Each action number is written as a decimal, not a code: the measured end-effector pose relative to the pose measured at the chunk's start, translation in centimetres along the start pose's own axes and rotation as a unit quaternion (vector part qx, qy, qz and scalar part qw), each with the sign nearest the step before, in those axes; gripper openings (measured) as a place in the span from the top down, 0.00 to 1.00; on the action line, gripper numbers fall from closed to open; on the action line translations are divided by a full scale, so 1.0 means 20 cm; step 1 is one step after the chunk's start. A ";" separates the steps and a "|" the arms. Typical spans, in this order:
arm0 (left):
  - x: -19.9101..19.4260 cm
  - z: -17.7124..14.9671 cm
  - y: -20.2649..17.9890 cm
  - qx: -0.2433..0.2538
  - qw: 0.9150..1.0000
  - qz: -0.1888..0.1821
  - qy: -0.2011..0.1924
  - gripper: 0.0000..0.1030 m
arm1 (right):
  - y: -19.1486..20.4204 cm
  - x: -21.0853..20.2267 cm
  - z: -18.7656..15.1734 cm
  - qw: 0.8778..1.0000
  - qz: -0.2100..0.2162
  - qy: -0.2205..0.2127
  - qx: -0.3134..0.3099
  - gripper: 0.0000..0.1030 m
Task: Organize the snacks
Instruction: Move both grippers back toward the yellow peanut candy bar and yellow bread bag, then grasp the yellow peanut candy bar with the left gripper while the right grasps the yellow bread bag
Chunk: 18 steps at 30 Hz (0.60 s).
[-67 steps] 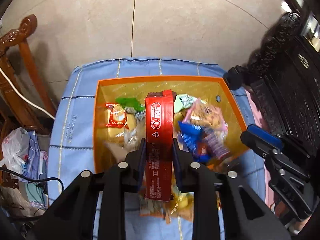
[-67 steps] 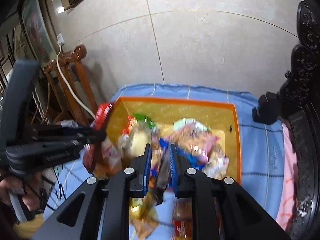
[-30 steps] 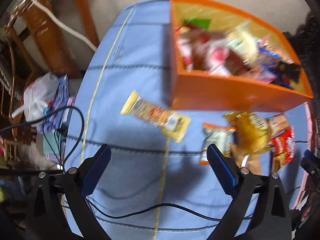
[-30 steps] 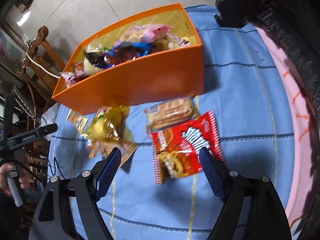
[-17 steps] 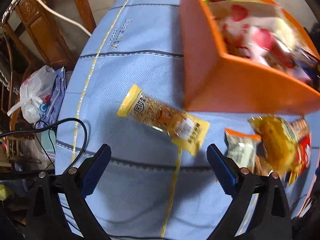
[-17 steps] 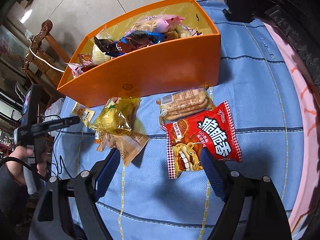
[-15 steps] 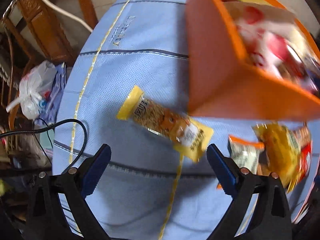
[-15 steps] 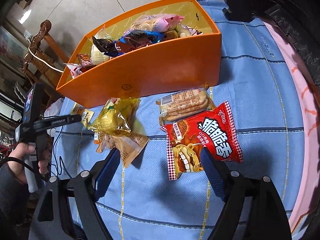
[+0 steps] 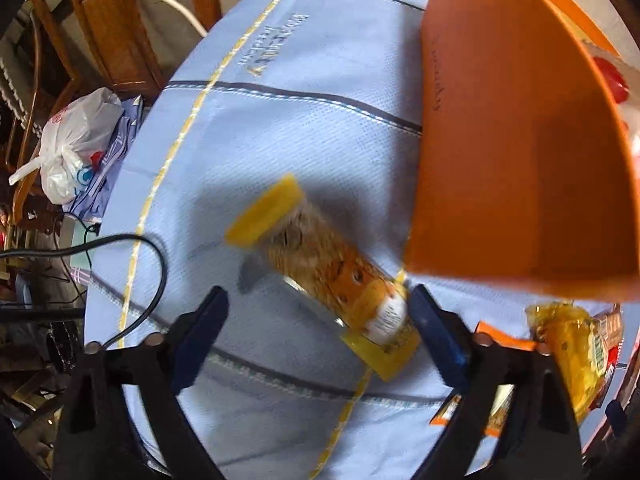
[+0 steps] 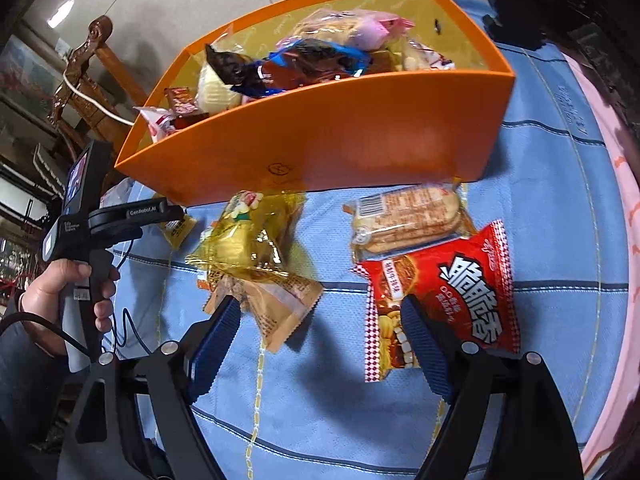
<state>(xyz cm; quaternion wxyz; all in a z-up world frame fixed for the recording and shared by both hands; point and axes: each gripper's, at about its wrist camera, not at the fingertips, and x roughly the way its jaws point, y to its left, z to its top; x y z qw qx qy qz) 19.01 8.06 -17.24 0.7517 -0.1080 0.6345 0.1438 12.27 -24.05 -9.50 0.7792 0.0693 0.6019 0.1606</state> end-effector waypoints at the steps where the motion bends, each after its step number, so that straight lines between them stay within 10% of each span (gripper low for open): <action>1: -0.01 -0.03 0.02 -0.003 1.000 0.002 0.003 0.24 | 0.00 0.00 0.00 1.000 0.002 0.000 -0.002 0.20; 7: -0.01 -0.25 0.13 0.005 0.998 -0.001 0.067 0.35 | 0.01 -0.01 -0.01 1.000 0.012 -0.004 -0.007 0.19; 18: -0.11 -0.09 0.10 0.035 0.999 -0.001 -0.033 0.44 | 0.09 -0.03 -0.03 1.000 0.007 -0.006 -0.030 0.19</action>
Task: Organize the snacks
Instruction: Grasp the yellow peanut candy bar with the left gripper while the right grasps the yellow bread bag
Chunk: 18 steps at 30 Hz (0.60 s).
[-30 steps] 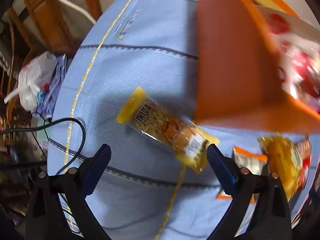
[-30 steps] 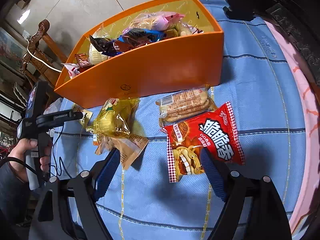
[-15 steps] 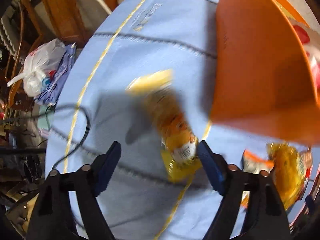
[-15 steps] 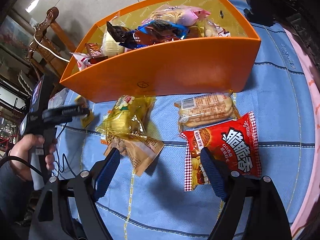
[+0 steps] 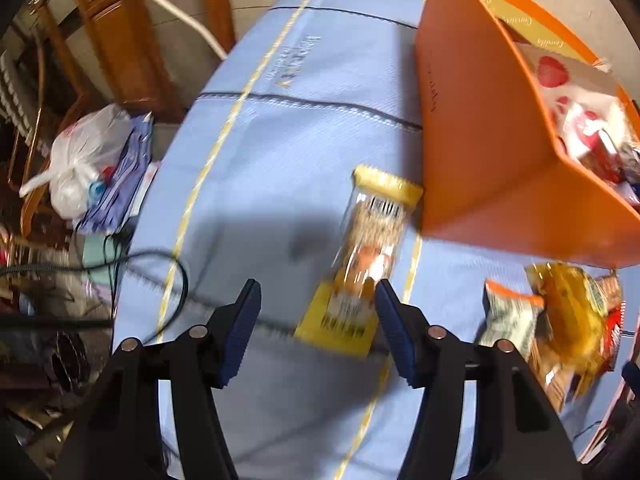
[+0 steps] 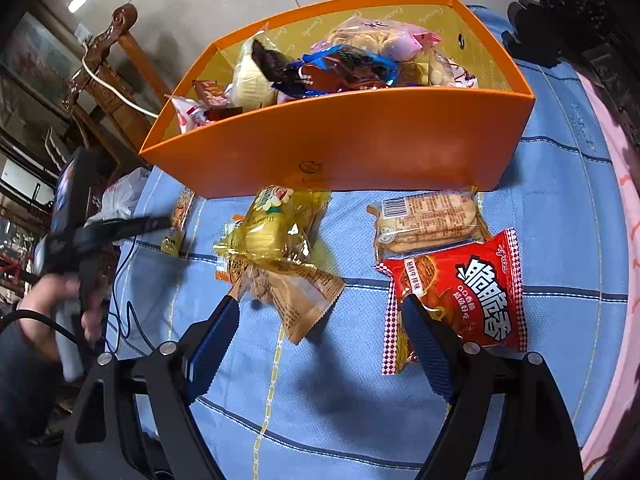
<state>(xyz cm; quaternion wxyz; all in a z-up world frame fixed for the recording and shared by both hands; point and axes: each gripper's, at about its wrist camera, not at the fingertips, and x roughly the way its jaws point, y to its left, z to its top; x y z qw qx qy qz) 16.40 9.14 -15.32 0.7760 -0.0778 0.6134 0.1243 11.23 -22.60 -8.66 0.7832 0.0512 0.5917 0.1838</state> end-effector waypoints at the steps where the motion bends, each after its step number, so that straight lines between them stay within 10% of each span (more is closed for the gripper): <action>1: 0.04 0.02 -0.01 0.000 1.000 -0.004 0.004 0.43 | 0.01 0.00 -0.01 1.000 -0.001 0.001 -0.002 0.19; 3: 0.05 0.04 0.01 -0.011 0.999 -0.031 -0.016 0.52 | 0.02 -0.01 -0.01 1.000 -0.004 0.001 -0.005 0.19; 5: 0.05 0.05 -0.02 -0.004 0.998 -0.056 -0.018 0.82 | 0.02 -0.01 -0.01 1.000 -0.004 0.000 -0.005 0.19; 8: 0.02 0.03 -0.08 0.043 0.998 -0.015 -0.035 0.98 | 0.08 0.02 0.02 1.000 0.002 -0.008 -0.018 0.19; 16: 0.05 -0.02 0.03 0.021 0.998 -0.059 -0.021 0.98 | 0.30 0.28 0.25 1.000 0.011 -0.014 -0.026 0.20; 18: 0.05 0.00 0.04 0.007 0.998 -0.063 -0.014 0.94 | 0.34 0.40 0.28 0.998 -0.030 0.011 -0.046 0.64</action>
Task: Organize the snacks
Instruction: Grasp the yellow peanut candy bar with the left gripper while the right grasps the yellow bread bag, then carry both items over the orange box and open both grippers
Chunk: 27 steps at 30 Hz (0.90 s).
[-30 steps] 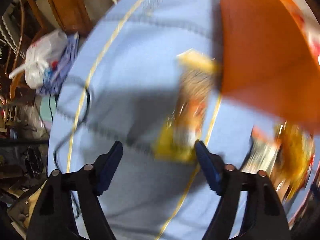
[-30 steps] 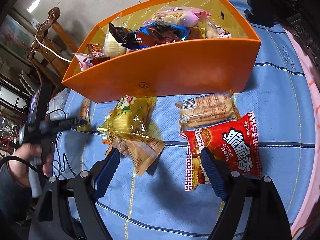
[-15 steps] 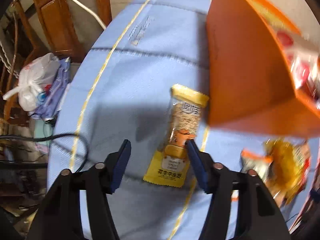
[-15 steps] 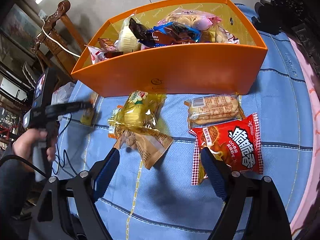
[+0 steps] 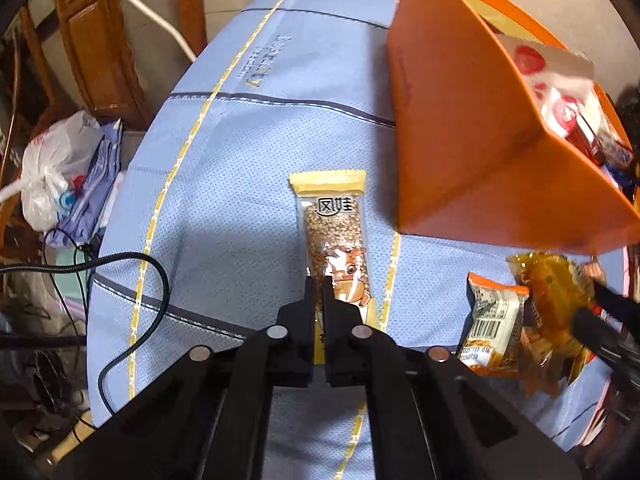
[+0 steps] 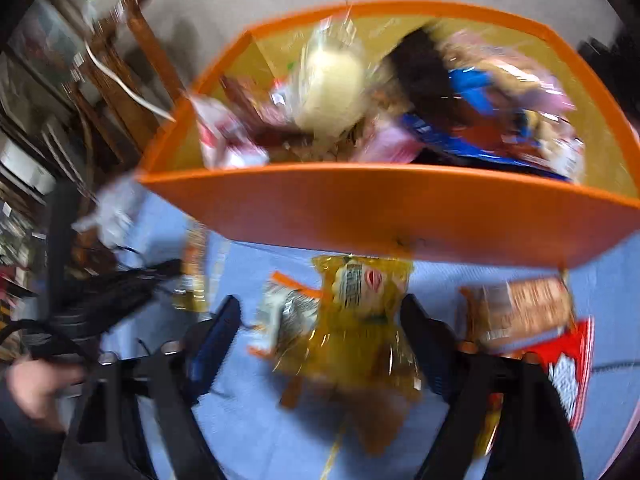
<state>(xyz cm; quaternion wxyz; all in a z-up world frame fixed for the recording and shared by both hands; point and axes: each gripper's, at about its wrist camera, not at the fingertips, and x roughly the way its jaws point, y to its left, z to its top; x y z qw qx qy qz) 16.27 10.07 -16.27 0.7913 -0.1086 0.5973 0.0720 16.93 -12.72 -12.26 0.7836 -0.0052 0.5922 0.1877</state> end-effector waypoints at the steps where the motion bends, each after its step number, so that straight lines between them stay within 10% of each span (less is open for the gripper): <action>1: 0.00 0.01 0.01 -0.006 1.000 0.003 0.004 0.85 | 0.00 0.04 0.01 1.000 -0.017 0.012 -0.005 0.66; 4: -0.03 0.01 -0.01 -0.019 1.000 -0.002 0.004 0.50 | -0.05 0.04 -0.01 1.000 -0.001 0.019 0.008 0.68; 14: 0.07 0.04 -0.10 -0.012 0.999 0.043 0.010 0.48 | -0.20 -0.24 -0.25 0.998 0.052 -0.010 0.039 0.68; 16: 0.06 0.03 -0.11 -0.001 0.999 0.041 0.003 0.70 | -0.22 -0.26 -0.28 0.998 0.053 -0.011 0.044 0.68; 19: 0.04 0.01 -0.14 0.019 0.998 0.061 0.012 0.72 | -0.23 -0.31 -0.31 0.997 0.053 -0.020 0.046 0.68; 27: -0.22 -0.20 -0.09 0.009 1.000 0.021 0.007 0.72 | -0.23 -0.49 -0.29 0.996 0.064 -0.059 0.020 0.68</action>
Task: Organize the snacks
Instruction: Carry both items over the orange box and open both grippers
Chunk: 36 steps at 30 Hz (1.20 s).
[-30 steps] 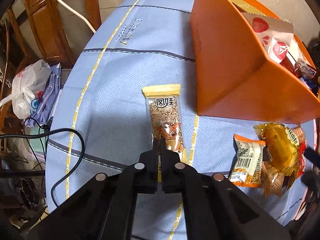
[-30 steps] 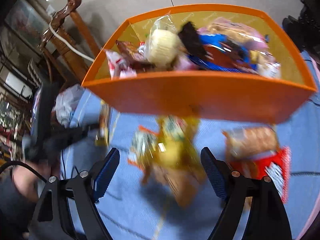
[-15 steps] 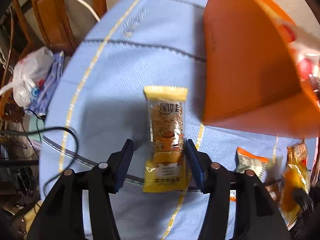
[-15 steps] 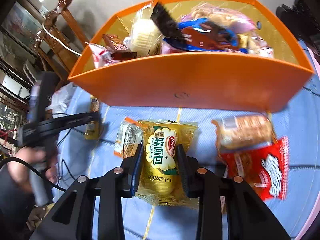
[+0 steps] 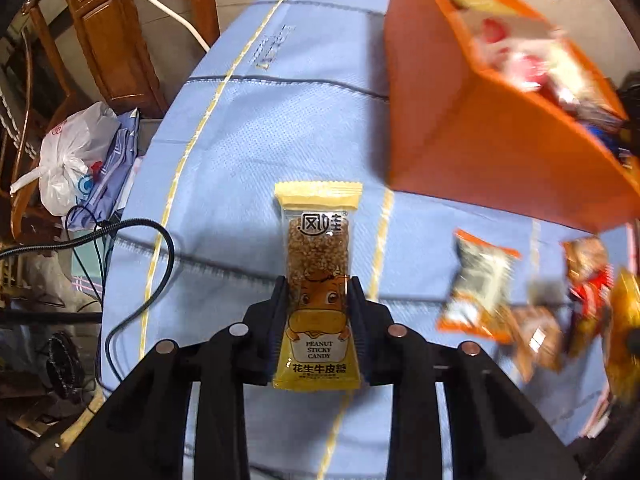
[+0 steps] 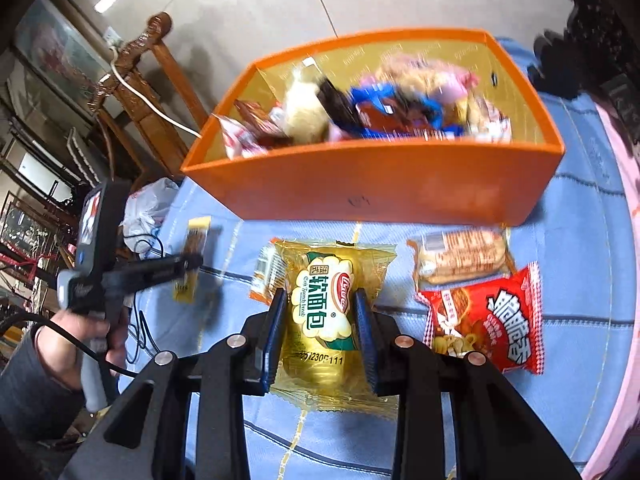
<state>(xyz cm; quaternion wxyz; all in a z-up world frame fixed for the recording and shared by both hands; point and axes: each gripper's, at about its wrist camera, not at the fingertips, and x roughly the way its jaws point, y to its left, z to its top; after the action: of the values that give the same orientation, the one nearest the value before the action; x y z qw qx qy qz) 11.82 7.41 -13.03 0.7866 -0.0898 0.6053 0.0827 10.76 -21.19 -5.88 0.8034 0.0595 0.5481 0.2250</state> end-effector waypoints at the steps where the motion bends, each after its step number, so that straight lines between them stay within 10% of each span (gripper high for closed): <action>1: -0.04 -0.01 0.01 0.002 1.000 -0.005 -0.005 0.72 | 0.01 -0.02 0.01 1.000 0.002 -0.006 -0.003 0.68; 15: -0.69 0.12 -0.34 0.061 0.987 -0.090 -0.116 0.72 | 0.02 -0.33 0.17 0.996 0.006 -0.083 -0.030 0.68; 30: -0.70 0.56 -0.78 0.112 0.976 -0.115 -0.144 0.71 | -0.07 -0.42 0.60 0.985 -0.018 -0.166 -0.036 0.68; 36: -0.48 0.72 -0.83 0.104 0.983 -0.048 -0.145 0.21 | -0.21 -0.21 0.73 0.990 -0.038 -0.132 0.003 0.49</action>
<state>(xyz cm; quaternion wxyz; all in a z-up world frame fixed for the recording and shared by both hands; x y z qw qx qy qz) 26.85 -5.48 0.47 0.8742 -0.0235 0.4849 -0.0069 23.96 -24.56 2.02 0.8767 0.0701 0.4394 0.1825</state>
